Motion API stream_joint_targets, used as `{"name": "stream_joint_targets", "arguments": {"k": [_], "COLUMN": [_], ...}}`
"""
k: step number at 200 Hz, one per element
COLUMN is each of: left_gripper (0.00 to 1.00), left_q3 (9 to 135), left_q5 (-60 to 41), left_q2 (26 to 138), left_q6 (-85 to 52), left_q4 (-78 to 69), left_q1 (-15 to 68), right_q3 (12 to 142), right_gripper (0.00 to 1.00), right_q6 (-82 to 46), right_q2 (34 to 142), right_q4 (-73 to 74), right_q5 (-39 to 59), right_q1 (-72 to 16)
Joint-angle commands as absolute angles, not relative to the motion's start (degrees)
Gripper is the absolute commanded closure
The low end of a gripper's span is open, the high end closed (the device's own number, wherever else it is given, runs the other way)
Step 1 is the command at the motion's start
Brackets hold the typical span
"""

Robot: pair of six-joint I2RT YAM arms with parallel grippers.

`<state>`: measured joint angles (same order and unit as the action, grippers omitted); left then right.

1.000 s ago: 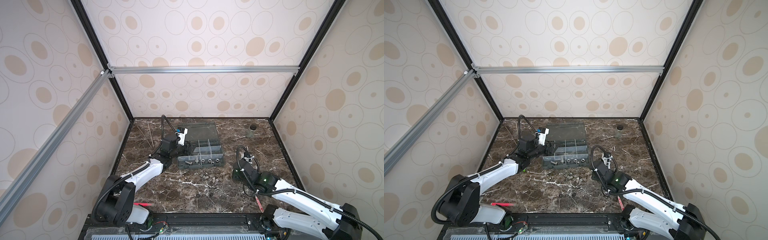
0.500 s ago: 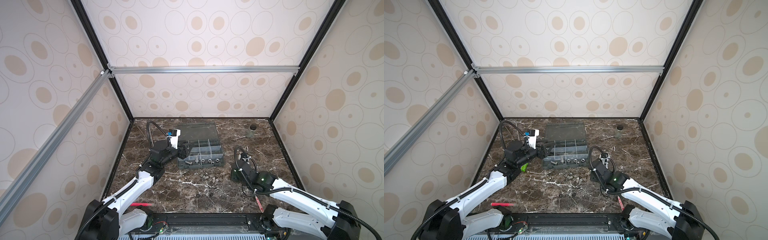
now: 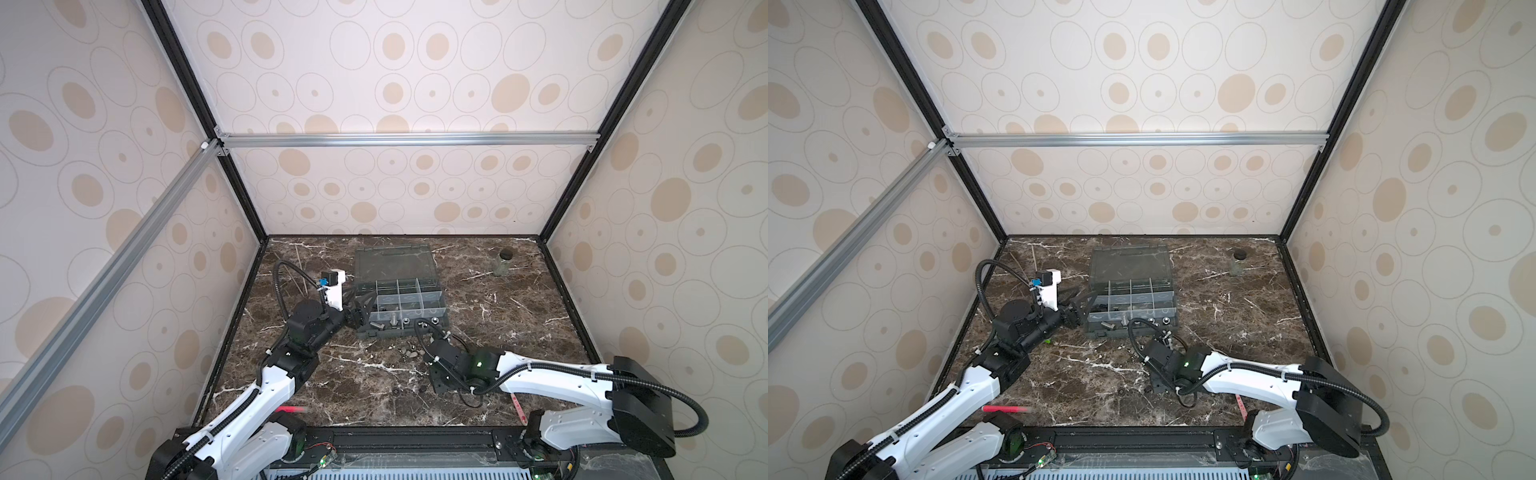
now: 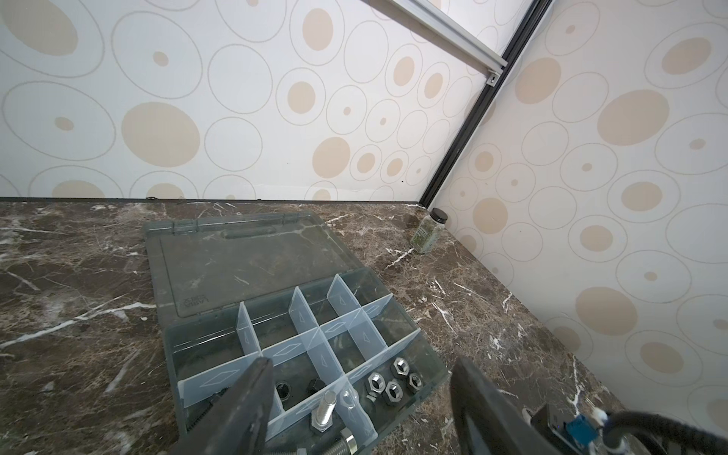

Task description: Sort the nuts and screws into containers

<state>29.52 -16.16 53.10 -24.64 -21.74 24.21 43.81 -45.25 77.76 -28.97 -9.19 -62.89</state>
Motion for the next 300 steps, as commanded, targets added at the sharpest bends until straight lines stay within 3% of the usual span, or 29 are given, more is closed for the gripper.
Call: {"name": "stream_joint_targets", "arguments": {"k": [1,149,300], "left_gripper": [0.29,0.27,0.26], "left_q3": [29.1,27.7,27.4], "left_q5": [-15.5,-15.5,-15.0], "left_q2": [52.3,51.4,50.4], "left_q6": [-25.0,-25.8,-26.2], "left_q4": [-21.9,-21.5,-20.9], "left_q1": [23.7,23.7,23.8], "right_q3": [46.5,54.0,53.1], "right_gripper": [0.52,0.55,0.78], "right_q6": [-42.6,-38.8,-40.0], "right_q2": [80.0,93.6,95.4], "right_q4": [-31.0,-37.0,-32.7], "right_q5": [-8.0,-7.0,-8.1], "right_q1": [-64.5,-66.2,-66.3]}}
